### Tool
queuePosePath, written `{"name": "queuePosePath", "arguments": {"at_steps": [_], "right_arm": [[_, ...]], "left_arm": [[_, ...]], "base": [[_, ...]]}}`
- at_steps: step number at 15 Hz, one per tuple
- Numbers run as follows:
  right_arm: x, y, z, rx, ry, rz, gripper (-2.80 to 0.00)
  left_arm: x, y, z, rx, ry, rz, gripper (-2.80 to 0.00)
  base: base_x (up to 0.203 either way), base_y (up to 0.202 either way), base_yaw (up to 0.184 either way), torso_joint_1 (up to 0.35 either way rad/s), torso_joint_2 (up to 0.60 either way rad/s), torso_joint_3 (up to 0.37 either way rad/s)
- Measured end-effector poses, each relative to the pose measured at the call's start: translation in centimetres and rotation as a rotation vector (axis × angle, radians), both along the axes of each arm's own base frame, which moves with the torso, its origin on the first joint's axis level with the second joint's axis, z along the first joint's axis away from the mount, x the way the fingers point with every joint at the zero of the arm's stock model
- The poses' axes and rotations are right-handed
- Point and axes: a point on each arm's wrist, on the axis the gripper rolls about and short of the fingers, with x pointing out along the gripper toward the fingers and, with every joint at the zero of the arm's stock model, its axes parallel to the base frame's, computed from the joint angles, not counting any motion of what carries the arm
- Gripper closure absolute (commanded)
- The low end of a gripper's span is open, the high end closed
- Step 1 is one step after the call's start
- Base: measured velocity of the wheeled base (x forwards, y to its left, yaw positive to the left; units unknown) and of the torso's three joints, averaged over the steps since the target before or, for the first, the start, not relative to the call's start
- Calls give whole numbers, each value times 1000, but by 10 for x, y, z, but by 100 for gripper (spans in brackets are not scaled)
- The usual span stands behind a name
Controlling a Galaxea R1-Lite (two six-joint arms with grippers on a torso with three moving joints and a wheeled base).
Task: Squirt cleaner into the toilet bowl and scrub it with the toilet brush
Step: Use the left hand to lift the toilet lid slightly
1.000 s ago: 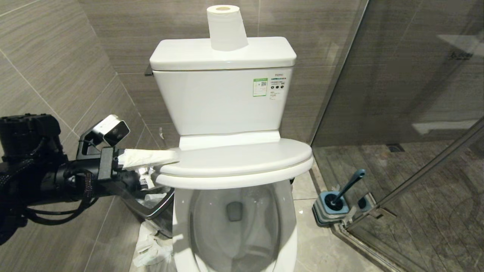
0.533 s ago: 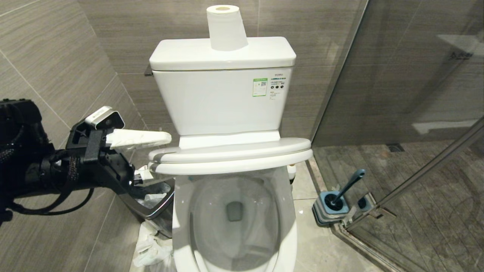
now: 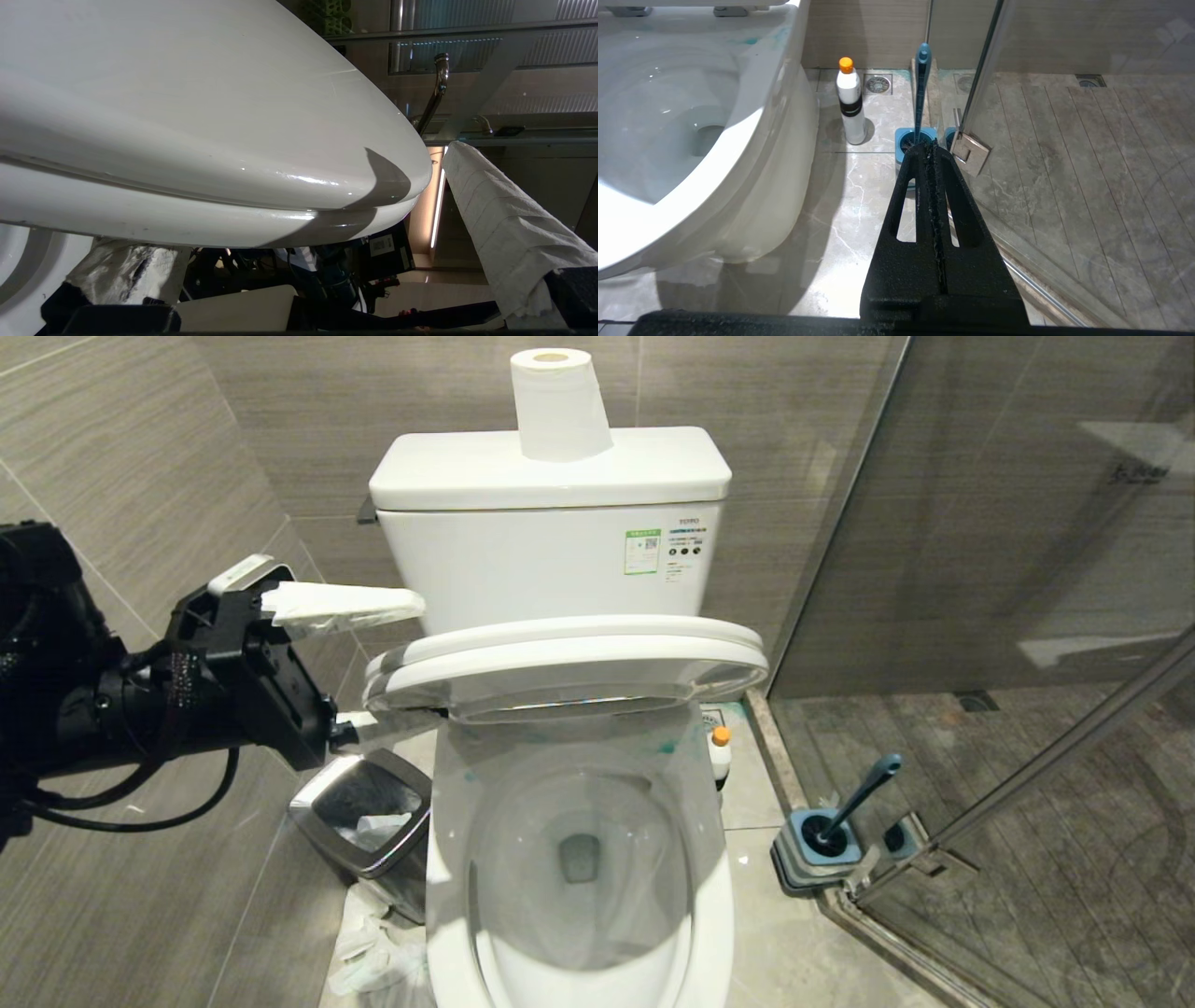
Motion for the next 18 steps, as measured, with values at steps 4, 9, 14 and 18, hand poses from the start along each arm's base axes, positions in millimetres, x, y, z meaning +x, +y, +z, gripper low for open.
{"name": "queuePosePath", "arguments": {"at_steps": [4,9,14,18], "right_arm": [[0,0,0,0,0,0,0],[0,0,0,0,0,0,0],[0,0,0,0,0,0,0],[0,0,0,0,0,0,0]], "left_arm": [[1,0,16,-41,30,-3,-280],[3,-1,24,-65,-19,-8,-280],[9,-2,28,-82,-104,-11,-280],[19,-3,29,-91,-133,23,-280]], "base": [[0,0,0,0,0,0],[0,0,0,0,0,0],[0,0,0,0,0,0],[0,0,0,0,0,0]]}}
